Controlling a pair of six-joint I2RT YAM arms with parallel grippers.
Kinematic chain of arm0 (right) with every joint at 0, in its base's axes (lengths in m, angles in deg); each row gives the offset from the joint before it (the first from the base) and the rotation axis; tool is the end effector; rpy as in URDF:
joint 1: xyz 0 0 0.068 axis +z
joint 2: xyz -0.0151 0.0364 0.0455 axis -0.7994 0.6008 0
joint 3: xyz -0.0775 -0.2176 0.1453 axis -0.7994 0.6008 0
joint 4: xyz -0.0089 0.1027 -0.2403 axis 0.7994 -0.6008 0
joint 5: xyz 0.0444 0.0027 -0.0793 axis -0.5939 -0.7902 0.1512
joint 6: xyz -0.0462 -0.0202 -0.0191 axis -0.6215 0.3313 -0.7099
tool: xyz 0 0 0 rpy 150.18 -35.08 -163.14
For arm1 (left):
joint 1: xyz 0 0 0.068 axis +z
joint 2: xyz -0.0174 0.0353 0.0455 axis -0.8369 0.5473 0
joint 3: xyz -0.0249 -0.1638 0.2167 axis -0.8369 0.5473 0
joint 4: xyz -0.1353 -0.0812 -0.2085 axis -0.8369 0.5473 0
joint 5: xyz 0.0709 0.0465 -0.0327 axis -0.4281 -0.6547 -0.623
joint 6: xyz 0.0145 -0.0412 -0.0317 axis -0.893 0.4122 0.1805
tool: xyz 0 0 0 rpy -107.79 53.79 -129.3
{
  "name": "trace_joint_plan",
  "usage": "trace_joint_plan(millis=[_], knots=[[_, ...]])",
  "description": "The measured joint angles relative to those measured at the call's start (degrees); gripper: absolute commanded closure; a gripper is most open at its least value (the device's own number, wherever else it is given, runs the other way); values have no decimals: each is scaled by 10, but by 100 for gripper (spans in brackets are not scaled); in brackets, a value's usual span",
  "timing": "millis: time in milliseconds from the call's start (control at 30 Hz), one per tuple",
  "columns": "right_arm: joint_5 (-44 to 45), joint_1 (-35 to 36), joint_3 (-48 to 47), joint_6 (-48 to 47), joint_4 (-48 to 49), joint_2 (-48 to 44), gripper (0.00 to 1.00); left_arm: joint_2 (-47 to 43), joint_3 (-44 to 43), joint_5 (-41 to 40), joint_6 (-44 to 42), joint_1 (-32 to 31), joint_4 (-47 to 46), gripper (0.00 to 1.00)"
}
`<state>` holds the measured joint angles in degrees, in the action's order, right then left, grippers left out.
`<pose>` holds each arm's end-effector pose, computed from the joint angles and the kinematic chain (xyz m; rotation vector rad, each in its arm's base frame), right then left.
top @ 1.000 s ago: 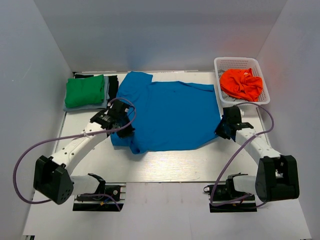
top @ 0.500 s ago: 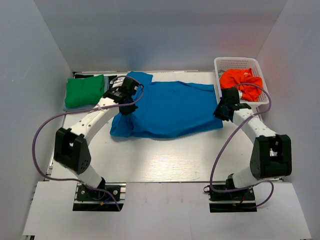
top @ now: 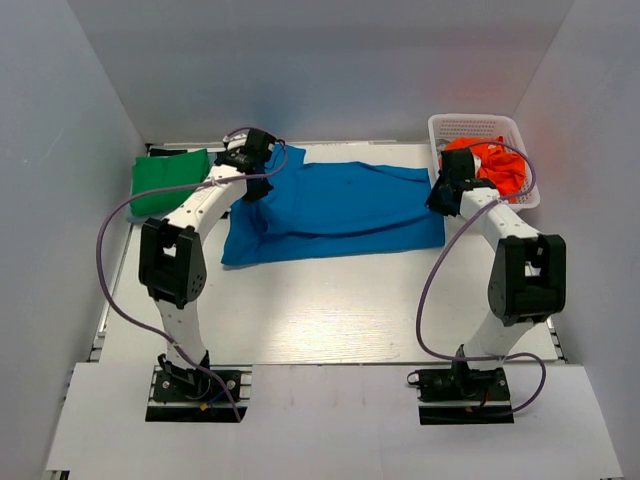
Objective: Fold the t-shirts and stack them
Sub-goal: Fold the flattened tshirt in 1/3 of the way
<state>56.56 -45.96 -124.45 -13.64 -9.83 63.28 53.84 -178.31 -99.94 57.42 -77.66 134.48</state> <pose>0.3699 0.0386 0.2471 0.5424 2.3094 0.0378 0.3874 -0.1324 0.2702 -0.5816 2.4454 0.1113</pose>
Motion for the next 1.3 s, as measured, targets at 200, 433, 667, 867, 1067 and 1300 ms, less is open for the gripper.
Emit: trace_joint_plan(millis=[200,433,667,867,1067,1300], knots=[[9,-2,-37,-9,-6,46,100,65,-64,3,-23,27,-3,95],[13,-3,-92,-35,-7,92,63,182,-197,22,-50,65,19,0],[-48,-2,-76,-71,10,75,37,185,-193,75,-83,83,7,0],[-133,4,19,-73,32,-14,10,39,19,122,-86,68,-32,0],[-176,24,93,-74,70,-54,10,-113,228,174,-72,61,-95,0],[-171,26,103,-70,89,20,10,-92,319,198,-57,70,-172,0]])
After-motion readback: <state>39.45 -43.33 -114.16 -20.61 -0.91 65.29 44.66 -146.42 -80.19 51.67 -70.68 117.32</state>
